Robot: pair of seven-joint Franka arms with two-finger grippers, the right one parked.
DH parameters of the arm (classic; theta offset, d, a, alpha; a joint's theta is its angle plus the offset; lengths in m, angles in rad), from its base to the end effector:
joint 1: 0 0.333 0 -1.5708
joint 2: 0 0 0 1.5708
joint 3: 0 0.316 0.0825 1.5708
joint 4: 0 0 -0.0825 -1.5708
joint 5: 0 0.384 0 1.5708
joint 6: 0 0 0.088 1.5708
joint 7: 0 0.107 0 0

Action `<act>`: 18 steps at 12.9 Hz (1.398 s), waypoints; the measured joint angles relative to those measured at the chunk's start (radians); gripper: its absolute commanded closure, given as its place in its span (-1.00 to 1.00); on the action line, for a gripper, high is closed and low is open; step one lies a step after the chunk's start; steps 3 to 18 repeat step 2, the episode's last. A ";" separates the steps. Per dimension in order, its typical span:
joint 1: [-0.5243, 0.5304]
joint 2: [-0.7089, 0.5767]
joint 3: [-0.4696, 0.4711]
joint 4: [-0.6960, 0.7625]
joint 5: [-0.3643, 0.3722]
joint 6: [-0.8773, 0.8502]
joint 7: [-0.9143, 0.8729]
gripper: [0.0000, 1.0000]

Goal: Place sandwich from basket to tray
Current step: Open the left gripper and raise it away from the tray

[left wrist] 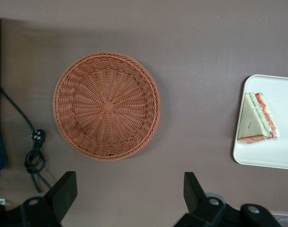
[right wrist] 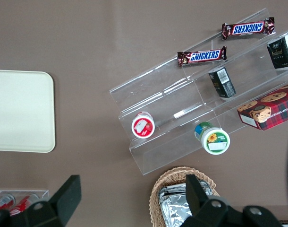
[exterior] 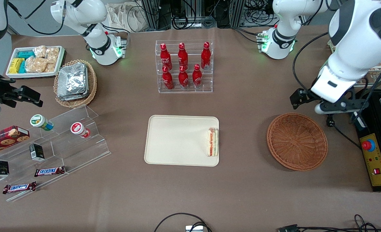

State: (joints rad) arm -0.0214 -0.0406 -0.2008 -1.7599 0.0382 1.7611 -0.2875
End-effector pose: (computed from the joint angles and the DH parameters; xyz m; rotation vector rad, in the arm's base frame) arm 0.5409 -0.1206 0.5733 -3.1053 -0.0914 -0.0795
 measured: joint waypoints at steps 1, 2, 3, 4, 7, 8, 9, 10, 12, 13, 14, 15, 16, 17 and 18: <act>-0.008 -0.013 0.015 0.002 0.000 -0.020 0.001 -1.00; -0.011 -0.019 0.024 0.007 0.000 -0.035 0.006 -1.00; -0.011 -0.019 0.024 0.007 0.000 -0.035 0.006 -1.00; -0.011 -0.019 0.024 0.007 0.000 -0.035 0.006 -1.00; -0.011 -0.019 0.024 0.007 0.000 -0.035 0.006 -1.00; -0.011 -0.019 0.024 0.007 0.000 -0.035 0.006 -1.00; -0.011 -0.019 0.024 0.007 0.000 -0.035 0.006 -1.00; -0.011 -0.019 0.024 0.007 0.000 -0.035 0.006 -1.00; -0.011 -0.019 0.024 0.007 0.000 -0.035 0.006 -1.00; -0.011 -0.019 0.024 0.007 0.000 -0.035 0.006 -1.00; -0.011 -0.019 0.024 0.007 0.000 -0.035 0.006 -1.00; -0.011 -0.019 0.024 0.007 0.000 -0.035 0.006 -1.00; -0.011 -0.019 0.024 0.007 0.000 -0.035 0.006 -1.00; -0.011 -0.019 0.024 0.007 0.000 -0.035 0.006 -1.00; -0.011 -0.019 0.024 0.007 0.000 -0.035 0.006 -1.00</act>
